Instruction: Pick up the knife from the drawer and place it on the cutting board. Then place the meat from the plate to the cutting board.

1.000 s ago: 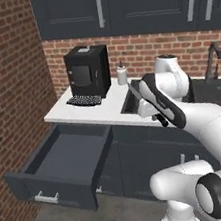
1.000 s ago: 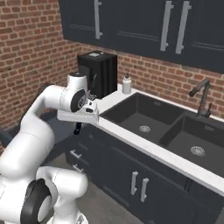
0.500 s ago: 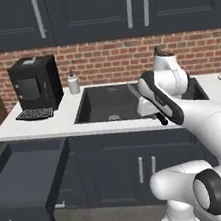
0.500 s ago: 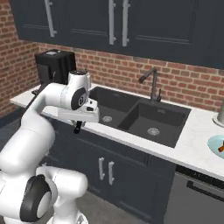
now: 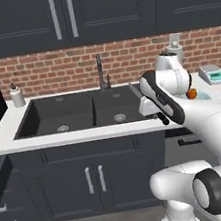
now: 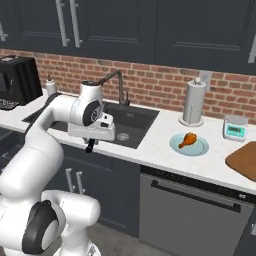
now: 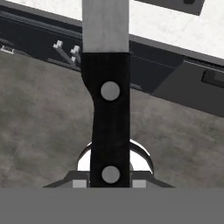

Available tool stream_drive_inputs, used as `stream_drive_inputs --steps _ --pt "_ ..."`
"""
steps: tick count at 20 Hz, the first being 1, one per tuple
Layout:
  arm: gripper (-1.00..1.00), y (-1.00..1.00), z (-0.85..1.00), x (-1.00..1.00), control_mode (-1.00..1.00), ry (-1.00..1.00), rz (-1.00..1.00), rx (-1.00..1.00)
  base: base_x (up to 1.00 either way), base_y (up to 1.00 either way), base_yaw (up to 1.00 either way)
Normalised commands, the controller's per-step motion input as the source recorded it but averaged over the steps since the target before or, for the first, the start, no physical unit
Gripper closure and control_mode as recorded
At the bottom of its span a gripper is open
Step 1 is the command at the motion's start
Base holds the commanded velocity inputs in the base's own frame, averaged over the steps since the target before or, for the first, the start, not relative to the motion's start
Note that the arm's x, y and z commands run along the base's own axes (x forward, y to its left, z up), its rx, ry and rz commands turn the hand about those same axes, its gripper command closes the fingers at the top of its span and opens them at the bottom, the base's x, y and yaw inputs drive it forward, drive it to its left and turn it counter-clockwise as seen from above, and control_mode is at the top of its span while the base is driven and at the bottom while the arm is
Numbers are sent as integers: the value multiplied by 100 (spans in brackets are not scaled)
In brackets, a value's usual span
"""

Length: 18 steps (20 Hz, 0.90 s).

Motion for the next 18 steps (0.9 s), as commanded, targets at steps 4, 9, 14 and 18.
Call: stream_drive_inputs --steps 4,9,14,18 --pt "100 0 0 0 100 0 0 0 0 -89 -16" --pt "100 0 0 0 100 0 0 0 0 -91 -11" --pt "100 0 0 0 100 0 0 0 1 -84 -13" --pt "100 0 0 0 100 0 0 0 11 -44 -25"
